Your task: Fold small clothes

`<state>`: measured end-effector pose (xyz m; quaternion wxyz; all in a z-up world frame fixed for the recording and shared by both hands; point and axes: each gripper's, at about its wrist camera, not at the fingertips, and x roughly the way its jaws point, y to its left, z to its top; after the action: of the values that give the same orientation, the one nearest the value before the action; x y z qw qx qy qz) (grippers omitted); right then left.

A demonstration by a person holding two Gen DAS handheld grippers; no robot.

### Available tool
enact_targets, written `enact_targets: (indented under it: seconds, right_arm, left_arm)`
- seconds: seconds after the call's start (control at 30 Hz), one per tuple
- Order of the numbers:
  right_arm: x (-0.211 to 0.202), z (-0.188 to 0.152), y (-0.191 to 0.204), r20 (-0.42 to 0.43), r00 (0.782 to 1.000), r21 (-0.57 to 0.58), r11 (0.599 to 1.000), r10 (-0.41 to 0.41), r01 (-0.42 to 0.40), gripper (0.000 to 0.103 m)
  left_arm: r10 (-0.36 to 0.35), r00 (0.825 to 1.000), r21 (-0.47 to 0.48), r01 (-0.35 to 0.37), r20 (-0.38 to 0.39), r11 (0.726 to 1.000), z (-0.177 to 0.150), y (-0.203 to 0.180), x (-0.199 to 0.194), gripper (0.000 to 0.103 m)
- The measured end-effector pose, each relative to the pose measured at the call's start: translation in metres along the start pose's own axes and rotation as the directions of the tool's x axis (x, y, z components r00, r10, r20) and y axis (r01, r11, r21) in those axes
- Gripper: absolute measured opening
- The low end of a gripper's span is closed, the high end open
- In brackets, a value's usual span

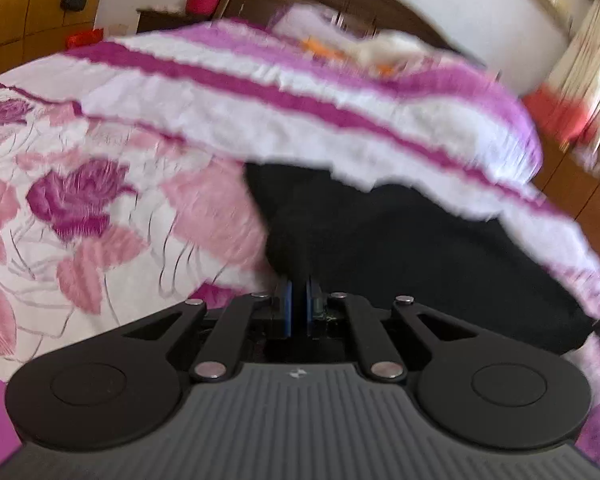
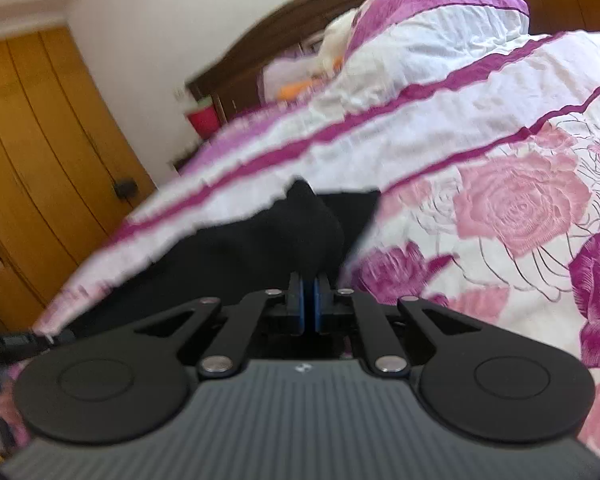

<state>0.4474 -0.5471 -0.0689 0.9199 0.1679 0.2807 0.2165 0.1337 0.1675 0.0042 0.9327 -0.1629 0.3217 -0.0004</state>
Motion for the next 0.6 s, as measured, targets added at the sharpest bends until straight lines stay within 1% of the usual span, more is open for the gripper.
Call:
enact_targets:
  seconds: [0.07, 0.13, 0.17, 0.2, 0.23, 0.27, 0.3, 0.33, 0.4, 0.5, 0.6]
  right_arm:
    - [0.010, -0.005, 0.000, -0.041, 0.999, -0.006, 1.000, -0.026, 0.026, 0.009]
    - [0.013, -0.005, 0.005, -0.049, 0.997, -0.033, 0.998, -0.055, 0.053, 0.012]
    - [0.011, -0.003, 0.008, -0.047, 0.997, -0.056, 0.996, -0.066, 0.063, 0.012]
    - [0.009, 0.000, 0.013, -0.039, 0.996, -0.083, 0.993, -0.085, 0.081, 0.014]
    - [0.007, 0.004, 0.017, -0.025, 0.994, -0.105, 0.989, -0.104, 0.101, 0.018]
    - [0.004, 0.007, 0.022, -0.002, 0.992, -0.132, 0.983, -0.126, 0.125, 0.021]
    - [0.001, 0.012, 0.028, 0.033, 0.989, -0.166, 0.975, -0.145, 0.148, 0.028]
    - [-0.001, 0.016, 0.032, 0.065, 0.986, -0.193, 0.967, -0.156, 0.166, 0.036]
    - [0.000, 0.027, 0.040, 0.109, 0.979, -0.231, 0.954, -0.170, 0.191, 0.045]
    - [0.015, 0.046, 0.045, 0.122, 0.979, -0.250, 0.949, -0.164, 0.191, 0.044]
    - [0.043, 0.064, 0.045, 0.098, 0.984, -0.231, 0.959, -0.147, 0.166, 0.044]
  left_arm:
    - [0.035, 0.999, 0.023, -0.034, -0.015, 0.999, -0.004, -0.003, 0.007, 0.010]
    - [0.066, 0.998, 0.063, -0.066, -0.003, 0.996, -0.004, -0.009, 0.005, 0.023]
    - [0.080, 0.997, 0.088, -0.081, 0.011, 0.993, -0.002, -0.012, 0.001, 0.027]
    - [0.091, 0.996, 0.106, -0.093, 0.026, 0.990, -0.001, -0.014, -0.002, 0.036]
    - [0.102, 0.994, 0.123, -0.107, 0.046, 0.987, 0.002, -0.016, -0.005, 0.045]
    - [0.110, 0.991, 0.136, -0.119, 0.071, 0.984, 0.005, -0.018, -0.007, 0.048]
    - [0.112, 0.989, 0.145, -0.124, 0.092, 0.982, 0.010, -0.020, -0.008, 0.052]
    - [0.111, 0.988, 0.150, -0.127, 0.108, 0.980, 0.014, -0.021, -0.008, 0.054]
    - [0.105, 0.987, 0.151, -0.123, 0.122, 0.981, 0.027, -0.024, -0.004, 0.055]
    - [0.071, 0.991, 0.161, -0.089, 0.115, 0.983, 0.048, -0.031, 0.017, 0.057]
    - [0.051, 0.997, 0.139, -0.059, 0.061, 0.989, 0.073, -0.035, 0.054, 0.057]
